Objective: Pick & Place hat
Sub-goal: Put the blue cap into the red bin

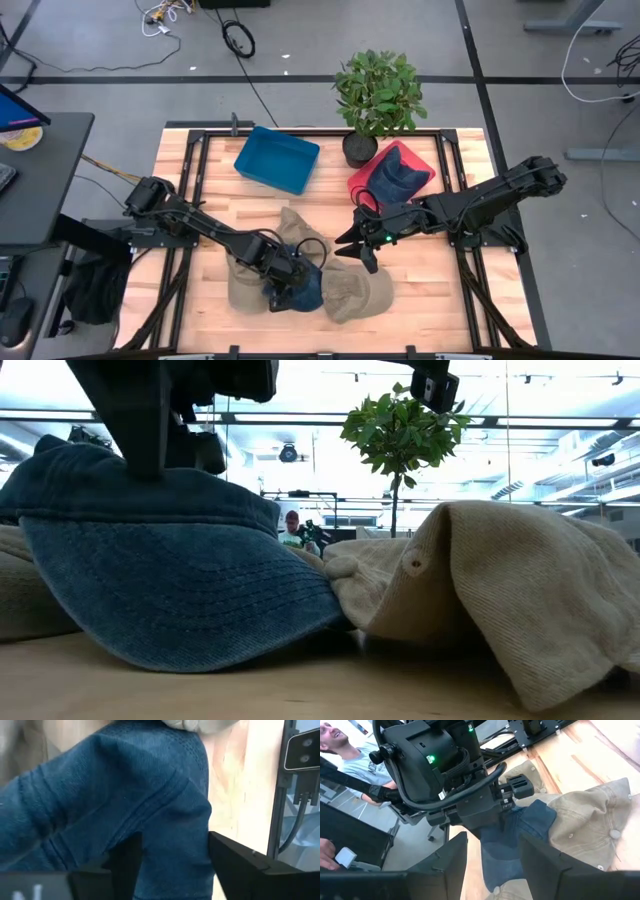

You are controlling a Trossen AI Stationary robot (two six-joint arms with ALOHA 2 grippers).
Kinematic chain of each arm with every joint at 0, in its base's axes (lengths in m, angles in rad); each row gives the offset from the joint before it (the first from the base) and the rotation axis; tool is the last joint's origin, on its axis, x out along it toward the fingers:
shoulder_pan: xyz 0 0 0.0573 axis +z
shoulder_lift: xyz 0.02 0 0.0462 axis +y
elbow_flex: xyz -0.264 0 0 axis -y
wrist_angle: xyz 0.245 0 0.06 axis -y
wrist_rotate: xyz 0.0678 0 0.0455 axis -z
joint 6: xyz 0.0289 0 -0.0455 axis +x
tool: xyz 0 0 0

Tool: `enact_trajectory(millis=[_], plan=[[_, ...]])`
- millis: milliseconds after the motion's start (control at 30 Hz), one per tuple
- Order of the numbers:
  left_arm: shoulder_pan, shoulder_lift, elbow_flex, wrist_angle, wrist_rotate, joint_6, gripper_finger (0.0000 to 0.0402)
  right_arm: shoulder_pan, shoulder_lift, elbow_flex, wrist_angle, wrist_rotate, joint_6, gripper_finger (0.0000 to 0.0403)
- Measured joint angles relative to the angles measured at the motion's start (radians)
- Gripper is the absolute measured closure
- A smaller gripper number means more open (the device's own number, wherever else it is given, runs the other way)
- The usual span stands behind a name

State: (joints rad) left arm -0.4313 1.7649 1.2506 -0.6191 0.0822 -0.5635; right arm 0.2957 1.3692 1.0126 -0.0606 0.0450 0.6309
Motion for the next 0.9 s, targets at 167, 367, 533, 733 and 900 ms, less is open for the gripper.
enact_trajectory(millis=[167, 367, 533, 733, 900], plan=[[0.000, 0.000, 0.000, -0.011, 0.005, 0.008, 0.0261, 0.000, 0.000, 0.000, 0.000, 0.000, -0.004, 0.0222], [0.000, 0.000, 0.000, -0.014, 0.071, 0.065, 0.0383, 0.000, 0.000, 0.000, 0.000, 0.000, -0.004, 0.0222], [-0.012, -0.005, 0.047, -0.084, 0.072, 0.173, 0.0395, 0.000, 0.000, 0.000, 0.000, 0.000, -0.012, 0.0222], [-0.035, -0.005, 0.216, -0.295, 0.035, 0.363, 0.0397, -0.001, 0.000, 0.000, 0.005, 0.000, -0.021, 0.0222], [-0.053, -0.006, 0.373, -0.478, 0.023, 0.492, 0.0397, -0.017, 0.000, 0.000, 0.007, -0.059, -0.015, 0.0222]])
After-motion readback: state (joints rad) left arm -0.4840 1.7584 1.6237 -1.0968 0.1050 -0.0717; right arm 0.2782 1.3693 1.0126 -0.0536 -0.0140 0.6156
